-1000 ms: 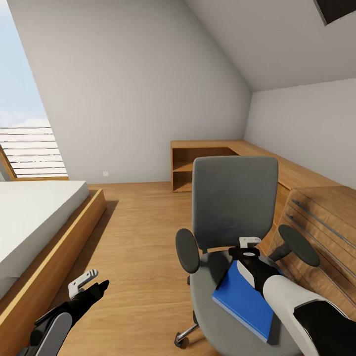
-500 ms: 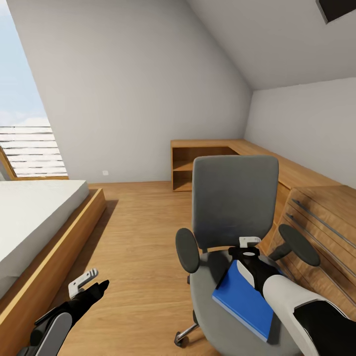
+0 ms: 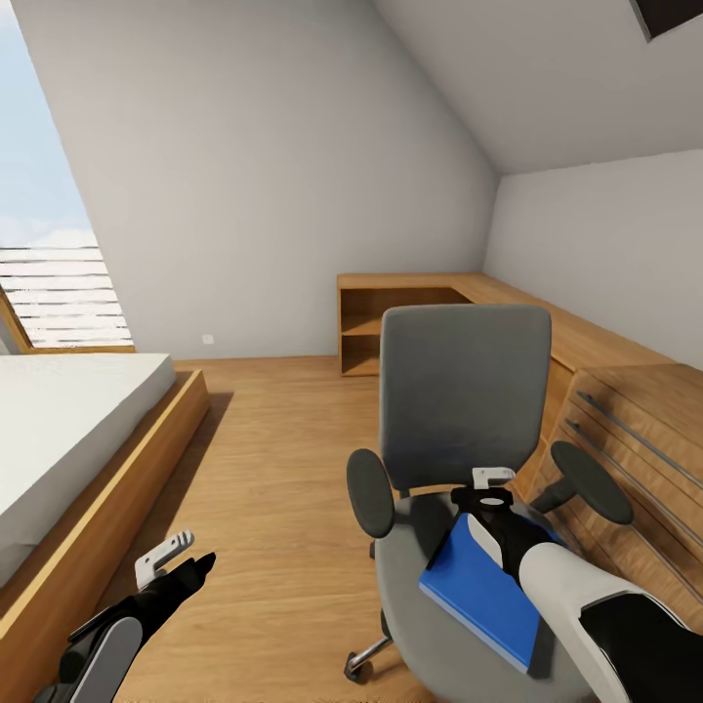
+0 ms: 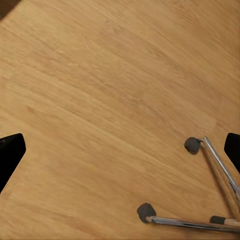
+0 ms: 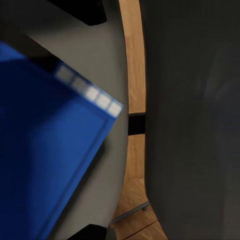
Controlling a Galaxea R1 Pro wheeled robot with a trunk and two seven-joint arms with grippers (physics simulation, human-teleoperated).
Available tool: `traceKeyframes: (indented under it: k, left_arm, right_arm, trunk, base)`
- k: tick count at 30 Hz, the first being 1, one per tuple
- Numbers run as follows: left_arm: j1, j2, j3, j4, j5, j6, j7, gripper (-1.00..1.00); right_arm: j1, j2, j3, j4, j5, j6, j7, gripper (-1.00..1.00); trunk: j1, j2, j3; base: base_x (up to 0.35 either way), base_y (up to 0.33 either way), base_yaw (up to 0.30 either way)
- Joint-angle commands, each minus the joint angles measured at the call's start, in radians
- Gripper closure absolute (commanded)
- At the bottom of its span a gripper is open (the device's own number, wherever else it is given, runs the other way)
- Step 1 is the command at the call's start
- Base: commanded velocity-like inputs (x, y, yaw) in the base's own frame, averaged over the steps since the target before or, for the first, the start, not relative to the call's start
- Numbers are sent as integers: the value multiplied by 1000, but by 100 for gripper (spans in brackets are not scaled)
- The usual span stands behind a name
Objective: In the bedroom, organize the workspace by keeping the computer under the desk, ensuring the monitor is on the desk, placing the keyboard on the desk next to the monitor, placing the mouse on the desk next to the keyboard, moving the folder from the swivel chair onto the desk next to the mouse, stacking the notebook on top of the folder with the pen on top of the notebook, and positioning the swivel chair next to the desk.
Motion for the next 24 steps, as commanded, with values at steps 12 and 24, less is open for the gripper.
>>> traceKeyframes:
  k: [12,24]
  left_arm:
    - [-1,0,0,-1,14,3,9,-100]
    - [-1,0,0,-1,15,4,9,-100]
  right_arm:
    - [0,-1,9,-3,-7,7,-6,-100]
    - [0,-1,8,-3,-7,7,-6,-100]
  trunk:
    - [0,0,-19]
    - [0,0,-38]
  base:
    - [0,0,0]
    - [0,0,0]
